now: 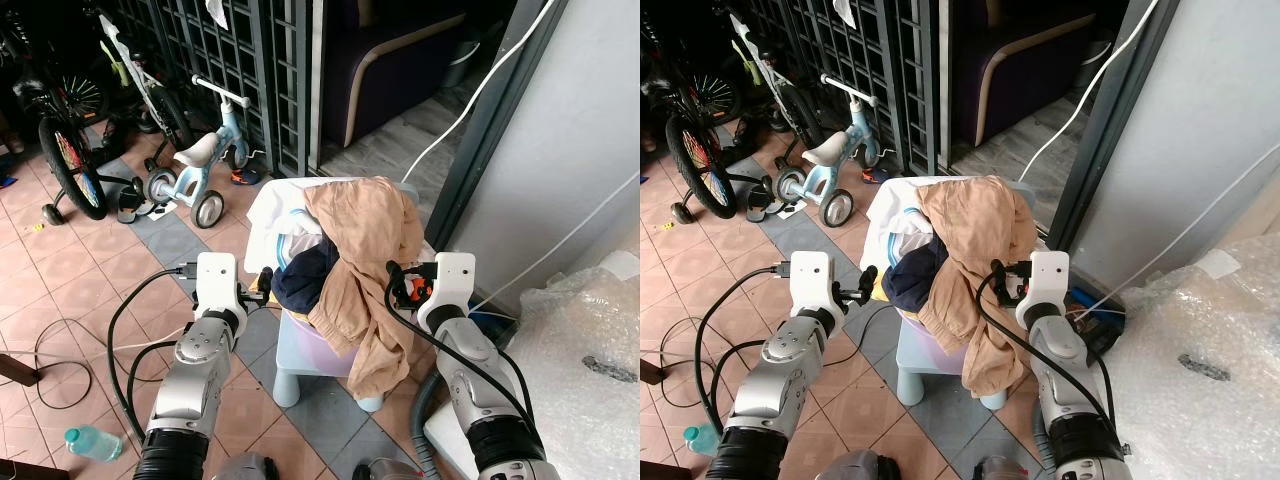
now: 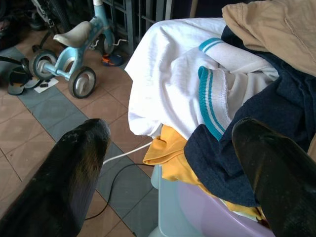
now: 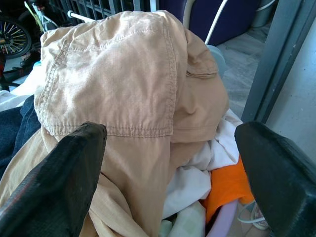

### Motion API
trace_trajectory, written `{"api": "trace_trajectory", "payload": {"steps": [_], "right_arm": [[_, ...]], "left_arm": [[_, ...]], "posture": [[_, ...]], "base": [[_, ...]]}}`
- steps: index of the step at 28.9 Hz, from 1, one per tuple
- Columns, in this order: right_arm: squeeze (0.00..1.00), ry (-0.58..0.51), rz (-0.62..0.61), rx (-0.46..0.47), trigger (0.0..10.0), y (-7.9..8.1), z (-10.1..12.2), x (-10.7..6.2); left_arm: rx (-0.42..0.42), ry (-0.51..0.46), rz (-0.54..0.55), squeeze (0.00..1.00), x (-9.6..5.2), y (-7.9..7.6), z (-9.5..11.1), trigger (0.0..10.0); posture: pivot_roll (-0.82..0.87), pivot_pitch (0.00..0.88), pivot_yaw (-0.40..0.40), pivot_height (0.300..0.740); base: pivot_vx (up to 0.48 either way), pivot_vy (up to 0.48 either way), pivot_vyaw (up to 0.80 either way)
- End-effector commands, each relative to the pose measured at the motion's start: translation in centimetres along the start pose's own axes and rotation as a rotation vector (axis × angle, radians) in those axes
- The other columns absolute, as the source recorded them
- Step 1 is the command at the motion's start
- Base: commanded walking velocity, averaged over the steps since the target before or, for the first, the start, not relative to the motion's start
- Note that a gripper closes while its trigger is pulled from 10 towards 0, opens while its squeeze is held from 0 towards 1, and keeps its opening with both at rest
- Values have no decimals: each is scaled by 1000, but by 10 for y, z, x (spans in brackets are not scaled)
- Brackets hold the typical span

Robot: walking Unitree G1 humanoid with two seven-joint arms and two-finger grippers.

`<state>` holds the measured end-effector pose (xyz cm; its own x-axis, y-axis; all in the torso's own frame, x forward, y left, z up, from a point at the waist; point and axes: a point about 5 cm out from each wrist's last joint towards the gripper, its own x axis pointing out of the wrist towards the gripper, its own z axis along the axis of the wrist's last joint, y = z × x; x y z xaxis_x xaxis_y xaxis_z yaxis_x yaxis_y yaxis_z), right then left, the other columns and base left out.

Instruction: Clothes washing

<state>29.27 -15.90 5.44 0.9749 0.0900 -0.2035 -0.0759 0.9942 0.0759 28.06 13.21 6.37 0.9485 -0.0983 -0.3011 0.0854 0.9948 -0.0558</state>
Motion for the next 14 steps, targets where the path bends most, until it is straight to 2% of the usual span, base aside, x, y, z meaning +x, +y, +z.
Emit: {"api": "trace_trajectory", "payload": {"steps": [1, 4, 7, 10, 11, 14], "right_arm": [[0, 12, -4, 5, 10000, -3, -1, 1], [0, -24, 8, -25, 10000, -2, 6, -2], [0, -55, 63, -73, 10000, 4, 10, -10], [0, -52, 75, -57, 10000, 3, 10, -18], [0, -50, 75, -55, 10000, 1, 9, -21], [0, -43, 76, -47, 10000, -1, 8, -23]], "left_arm": [[4, 7, 0, 0, 1, -1, 0, 10000], [28, -28, 24, 0, -2, 1, 5, 10000], [76, -74, 37, 0, -11, 5, 11, 10000], [97, -74, 41, 0, -21, 11, 10, 10000], [134, -90, 51, 0, -27, 14, 10, 10000], [167, -111, 67, 0, -32, 15, 11, 10000]], "posture": [[-39, 0, 9, 740], [-39, 0, 14, 740], [-43, 0, 20, 740], [-43, 0, 21, 740], [-36, 0, 15, 740], [-23, 0, 5, 740]], "base": [[0, 0, 0], [0, 0, 0], [0, 0, 0], [0, 0, 0], [0, 0, 0], [0, 0, 0]]}}
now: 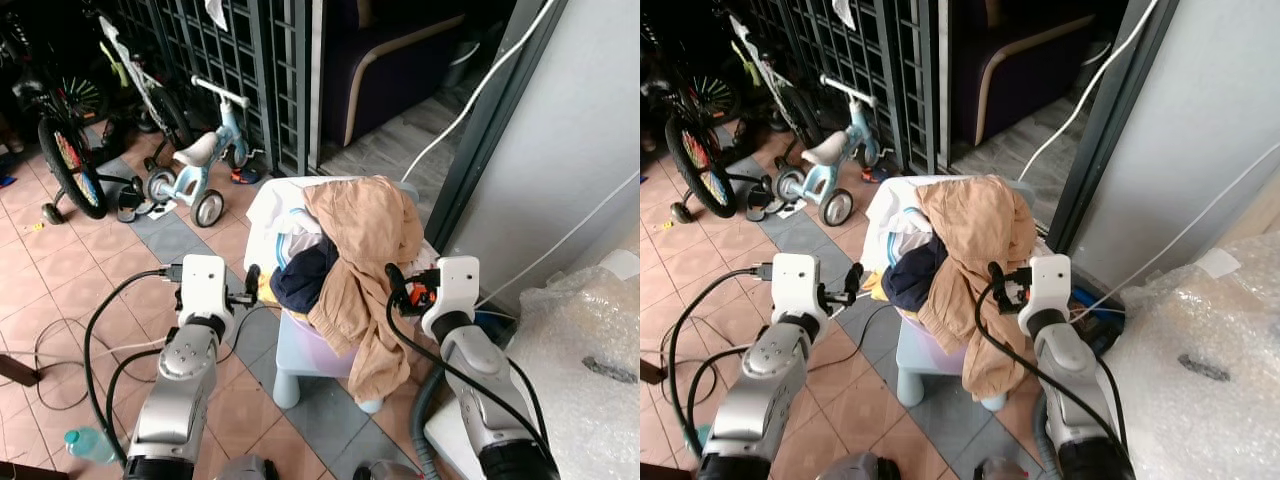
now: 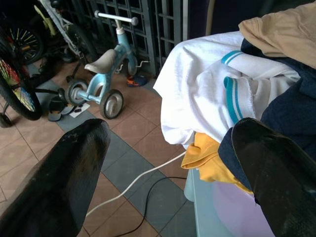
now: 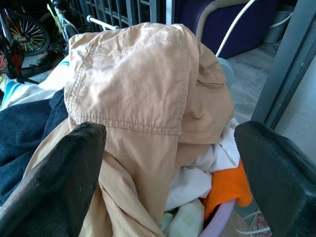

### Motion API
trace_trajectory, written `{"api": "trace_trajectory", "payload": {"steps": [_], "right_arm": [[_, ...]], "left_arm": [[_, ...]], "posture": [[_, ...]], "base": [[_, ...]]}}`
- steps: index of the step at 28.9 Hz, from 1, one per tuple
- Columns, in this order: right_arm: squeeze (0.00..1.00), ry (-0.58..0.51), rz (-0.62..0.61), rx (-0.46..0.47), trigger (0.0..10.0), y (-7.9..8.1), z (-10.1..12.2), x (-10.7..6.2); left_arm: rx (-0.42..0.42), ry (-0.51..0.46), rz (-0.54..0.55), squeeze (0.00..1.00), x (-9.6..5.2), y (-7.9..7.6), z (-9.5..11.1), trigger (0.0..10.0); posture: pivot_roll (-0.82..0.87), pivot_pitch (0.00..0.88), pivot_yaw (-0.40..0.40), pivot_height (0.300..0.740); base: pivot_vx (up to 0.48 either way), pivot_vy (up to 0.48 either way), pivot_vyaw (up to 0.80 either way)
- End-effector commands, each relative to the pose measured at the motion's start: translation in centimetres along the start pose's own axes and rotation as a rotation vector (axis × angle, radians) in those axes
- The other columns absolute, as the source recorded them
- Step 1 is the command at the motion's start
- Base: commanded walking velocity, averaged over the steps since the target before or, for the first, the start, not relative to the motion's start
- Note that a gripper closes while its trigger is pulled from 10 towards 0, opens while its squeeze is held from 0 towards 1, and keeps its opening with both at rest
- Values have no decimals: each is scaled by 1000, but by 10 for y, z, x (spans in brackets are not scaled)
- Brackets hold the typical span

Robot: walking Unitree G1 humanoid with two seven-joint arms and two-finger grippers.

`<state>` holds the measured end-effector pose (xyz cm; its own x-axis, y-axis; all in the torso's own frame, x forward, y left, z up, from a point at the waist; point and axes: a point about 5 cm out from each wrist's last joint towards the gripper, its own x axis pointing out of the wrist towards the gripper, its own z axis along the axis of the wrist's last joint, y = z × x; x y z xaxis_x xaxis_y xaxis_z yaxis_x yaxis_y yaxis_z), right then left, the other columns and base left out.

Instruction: Clothes washing

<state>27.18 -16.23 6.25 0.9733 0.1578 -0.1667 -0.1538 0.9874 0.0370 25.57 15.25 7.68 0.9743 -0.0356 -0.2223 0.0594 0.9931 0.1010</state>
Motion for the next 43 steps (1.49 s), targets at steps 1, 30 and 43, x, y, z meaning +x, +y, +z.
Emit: {"api": "trace_trajectory", "payload": {"steps": [1, 30, 43], "right_arm": [[0, -6, 17, 4, 10000, 1, 4, 0], [0, 198, 208, -188, 0, 62, 10, 84], [0, 221, 202, -48, 0, 61, 2, 81]], "left_arm": [[22, -36, 17, 0, -4, -1, 6, 10000], [60, 31, 165, 0, -65, 11, 9, 10000], [58, 38, 156, 0, -55, 8, 6, 10000]], "posture": [[-13, 0, -2, 740], [177, 202, -105, 740], [152, 165, -109, 740]], "base": [[0, 0, 0], [0, 0, 0], [0, 0, 0]]}}
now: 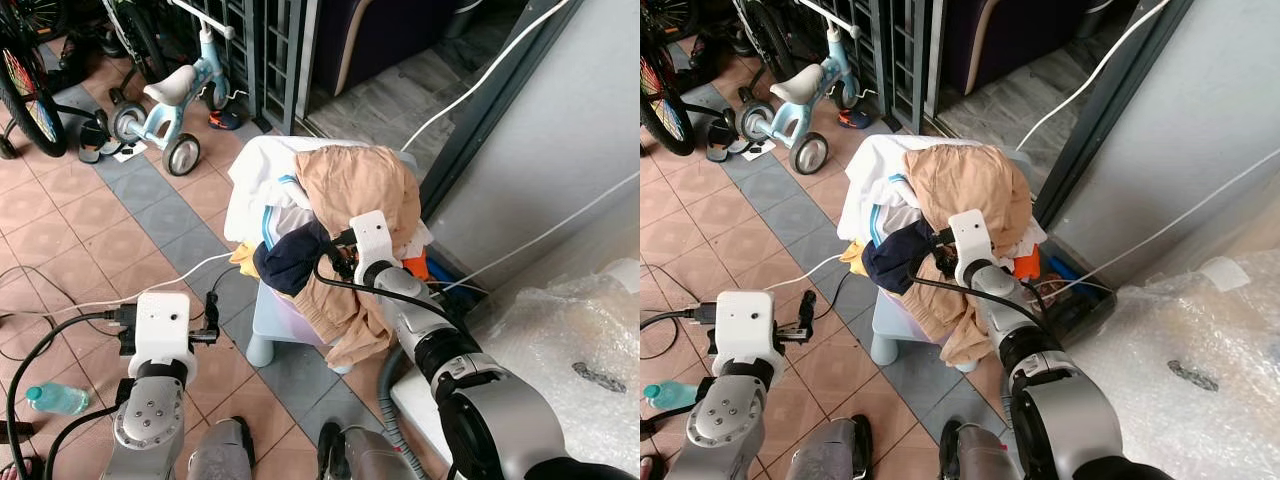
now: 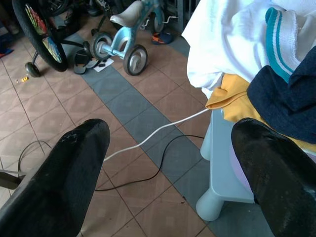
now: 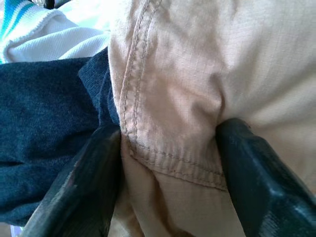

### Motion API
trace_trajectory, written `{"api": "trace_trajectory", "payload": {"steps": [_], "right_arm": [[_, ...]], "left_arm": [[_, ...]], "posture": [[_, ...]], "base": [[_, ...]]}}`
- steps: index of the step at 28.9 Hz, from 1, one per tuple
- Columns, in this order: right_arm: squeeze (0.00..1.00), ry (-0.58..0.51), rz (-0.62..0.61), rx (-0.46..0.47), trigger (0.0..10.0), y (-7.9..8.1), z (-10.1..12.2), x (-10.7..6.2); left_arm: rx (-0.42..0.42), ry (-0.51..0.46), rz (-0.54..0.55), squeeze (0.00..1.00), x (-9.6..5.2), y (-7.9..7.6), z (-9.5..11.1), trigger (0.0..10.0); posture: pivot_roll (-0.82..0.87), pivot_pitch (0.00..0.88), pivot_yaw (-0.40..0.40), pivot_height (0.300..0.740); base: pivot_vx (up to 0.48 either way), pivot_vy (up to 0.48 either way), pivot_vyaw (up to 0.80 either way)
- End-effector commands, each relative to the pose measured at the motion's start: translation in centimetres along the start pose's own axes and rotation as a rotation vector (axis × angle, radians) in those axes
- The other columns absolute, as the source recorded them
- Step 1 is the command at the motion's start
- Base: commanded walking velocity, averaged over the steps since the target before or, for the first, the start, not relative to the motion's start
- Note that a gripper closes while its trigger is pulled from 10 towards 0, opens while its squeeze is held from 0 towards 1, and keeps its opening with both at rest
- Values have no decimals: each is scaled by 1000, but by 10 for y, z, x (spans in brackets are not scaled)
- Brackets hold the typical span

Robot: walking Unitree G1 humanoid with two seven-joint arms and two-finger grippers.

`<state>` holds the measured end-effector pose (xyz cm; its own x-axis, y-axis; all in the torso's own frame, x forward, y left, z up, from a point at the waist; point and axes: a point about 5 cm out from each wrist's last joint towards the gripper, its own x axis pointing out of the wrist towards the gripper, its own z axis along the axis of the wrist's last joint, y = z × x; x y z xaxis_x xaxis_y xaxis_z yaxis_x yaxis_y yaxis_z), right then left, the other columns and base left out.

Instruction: Clothes washing

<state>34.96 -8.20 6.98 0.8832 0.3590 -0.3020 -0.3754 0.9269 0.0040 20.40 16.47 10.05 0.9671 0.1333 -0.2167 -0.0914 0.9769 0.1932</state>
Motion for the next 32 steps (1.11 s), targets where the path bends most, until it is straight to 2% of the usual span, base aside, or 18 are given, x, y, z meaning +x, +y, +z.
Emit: {"api": "trace_trajectory", "payload": {"steps": [1, 4, 12, 16, 17, 23, 32], "right_arm": [[0, 71, -10, 65, 0, -5, -19, -5], [0, 71, -13, 108, 0, -6, -20, -6], [0, 48, 31, 202, 0, -1, -17, -4], [0, 39, 43, 220, 0, -1, -15, -4], [0, -6, 76, 269, 0, 0, -9, -3], [0, -122, 115, 385, 0, -7, 10, -3], [0, -189, 179, 411, 0, -6, 24, -2]], "left_arm": [[4, 15, -14, 0, 2, -4, -4, 10000], [1, 4, -10, 0, 8, -5, -2, 10000], [0, -3, -17, 0, 13, -7, -3, 10000], [0, -4, -18, 0, 15, -8, -2, 10000], [0, -8, -19, 0, 16, -8, -2, 10000], [-4, -15, -17, 0, 19, -6, -2, 10000], [-11, -21, -22, 0, 24, -8, -2, 10000]], "posture": [[151, 164, -109, 740], [147, 148, -108, 740], [138, 124, -100, 740], [138, 120, -99, 740], [139, 112, -100, 740], [138, 103, -102, 740], [131, 84, -96, 740]], "base": [[0, 0, 0], [0, 0, 0], [0, 0, 0], [0, 0, 0], [0, 0, 0], [0, 0, 0], [0, 0, 0]]}}
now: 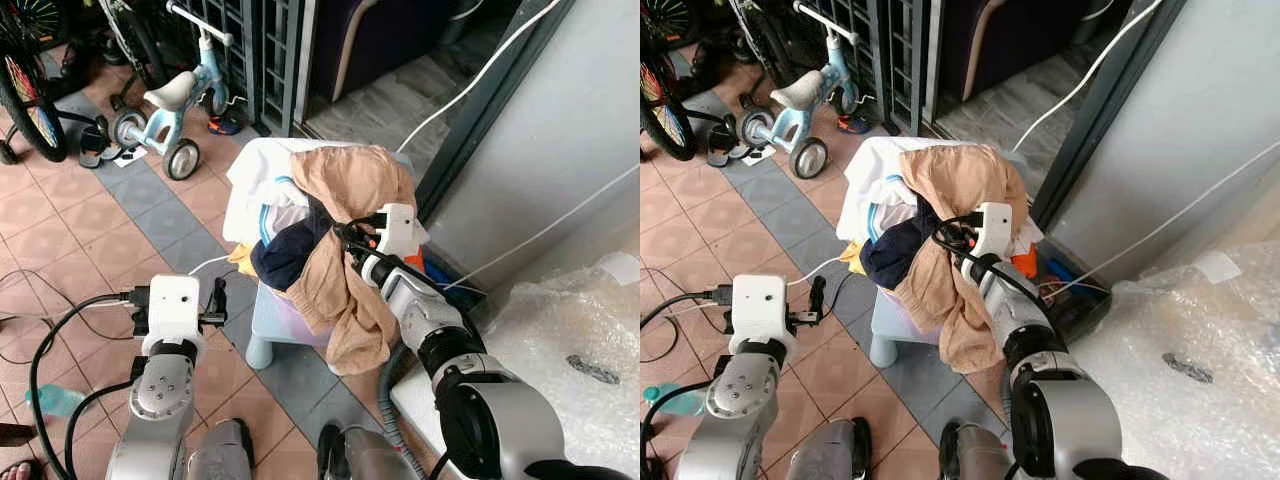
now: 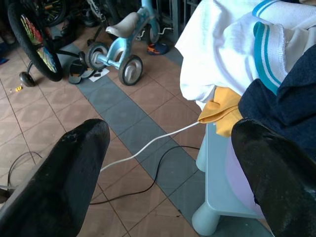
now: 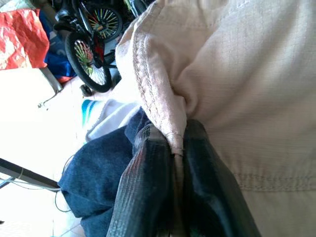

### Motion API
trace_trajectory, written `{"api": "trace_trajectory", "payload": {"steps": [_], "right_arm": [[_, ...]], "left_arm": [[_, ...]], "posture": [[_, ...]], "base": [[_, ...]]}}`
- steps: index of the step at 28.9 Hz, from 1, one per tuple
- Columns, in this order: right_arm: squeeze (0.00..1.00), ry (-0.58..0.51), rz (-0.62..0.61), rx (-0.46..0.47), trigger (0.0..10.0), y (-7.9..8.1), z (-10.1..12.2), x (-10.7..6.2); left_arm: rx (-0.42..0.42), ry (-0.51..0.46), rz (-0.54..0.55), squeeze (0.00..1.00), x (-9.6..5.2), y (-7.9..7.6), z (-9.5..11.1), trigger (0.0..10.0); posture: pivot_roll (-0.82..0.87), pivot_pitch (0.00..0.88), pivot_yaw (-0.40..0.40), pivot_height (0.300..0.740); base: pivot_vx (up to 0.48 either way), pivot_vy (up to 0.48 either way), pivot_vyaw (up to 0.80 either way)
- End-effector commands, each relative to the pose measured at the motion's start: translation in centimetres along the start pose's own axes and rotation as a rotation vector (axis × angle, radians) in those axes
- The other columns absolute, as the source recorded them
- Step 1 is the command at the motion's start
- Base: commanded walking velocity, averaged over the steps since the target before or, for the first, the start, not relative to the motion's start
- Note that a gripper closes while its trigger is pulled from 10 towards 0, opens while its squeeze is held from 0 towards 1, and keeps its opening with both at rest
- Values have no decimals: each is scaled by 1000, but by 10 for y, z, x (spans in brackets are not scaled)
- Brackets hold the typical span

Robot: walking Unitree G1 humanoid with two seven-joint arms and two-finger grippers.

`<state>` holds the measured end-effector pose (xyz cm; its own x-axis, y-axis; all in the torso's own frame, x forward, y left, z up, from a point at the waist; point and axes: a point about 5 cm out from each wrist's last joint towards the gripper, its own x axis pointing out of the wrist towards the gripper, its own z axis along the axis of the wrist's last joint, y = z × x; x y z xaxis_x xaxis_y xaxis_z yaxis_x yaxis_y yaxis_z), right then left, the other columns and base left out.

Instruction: Clothes washing

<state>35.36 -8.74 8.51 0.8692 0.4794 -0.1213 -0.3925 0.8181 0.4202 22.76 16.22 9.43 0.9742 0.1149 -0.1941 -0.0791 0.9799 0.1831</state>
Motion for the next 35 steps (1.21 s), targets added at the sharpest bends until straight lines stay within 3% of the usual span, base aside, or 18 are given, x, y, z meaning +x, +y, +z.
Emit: {"api": "trace_trajectory", "payload": {"steps": [1, 10, 13, 16, 18, 20, 21, 23, 27, 31, 35], "right_arm": [[0, -40, 39, 15, 0, 5, 11, 3], [0, -189, 80, 41, 0, 9, 53, 3], [0, -238, 94, -3, 0, 8, 65, -10], [0, -261, 100, -82, 0, 7, 66, -33], [0, -265, 100, -102, 0, 8, 64, -42], [0, -266, 83, -125, 0, 7, 58, -66], [0, -266, 83, -125, 0, 7, 58, -66], [0, -194, 61, -174, 0, 7, 36, -107], [0, -74, -13, -248, 0, -4, 2, -144], [0, -39, -125, -254, 0, -14, -11, -158], [0, -57, -237, -273, 0, -21, -8, -151]], "left_arm": [[-4, 3, -8, 0, 1, -2, -2, 10000], [-3, -19, -18, 0, 12, -3, 0, 10000], [-12, -45, -34, 0, 20, -8, 4, 10000], [-30, -63, -52, 0, 26, -13, 6, 10000], [-32, -65, -62, 0, 28, -14, 6, 10000], [-37, -70, -90, 0, 31, -20, 5, 10000], [-37, -70, -90, 0, 31, -20, 5, 10000], [-33, -82, -121, 0, 37, -29, 4, 10000], [-28, -100, -151, 0, 41, -37, 7, 10000], [-24, -107, -178, 0, 44, -41, 8, 10000], [-17, -100, -192, 0, 45, -42, 4, 10000]], "posture": [[130, 78, -94, 740], [101, 16, -76, 740], [80, 0, -68, 740], [36, 0, -49, 740], [14, 0, -41, 740], [-11, 0, -26, 740], [-11, 0, -26, 740], [-49, 0, 4, 740], [-74, 0, 26, 740], [-90, 0, 42, 740], [-87, 0, 47, 740]], "base": [[0, 0, 0], [0, 0, 0], [0, 0, 0], [0, 0, 0], [0, 0, 0], [0, 0, 0], [0, 0, 0], [0, 0, 0], [0, 0, 0], [0, 0, 0], [0, 0, 0]]}}
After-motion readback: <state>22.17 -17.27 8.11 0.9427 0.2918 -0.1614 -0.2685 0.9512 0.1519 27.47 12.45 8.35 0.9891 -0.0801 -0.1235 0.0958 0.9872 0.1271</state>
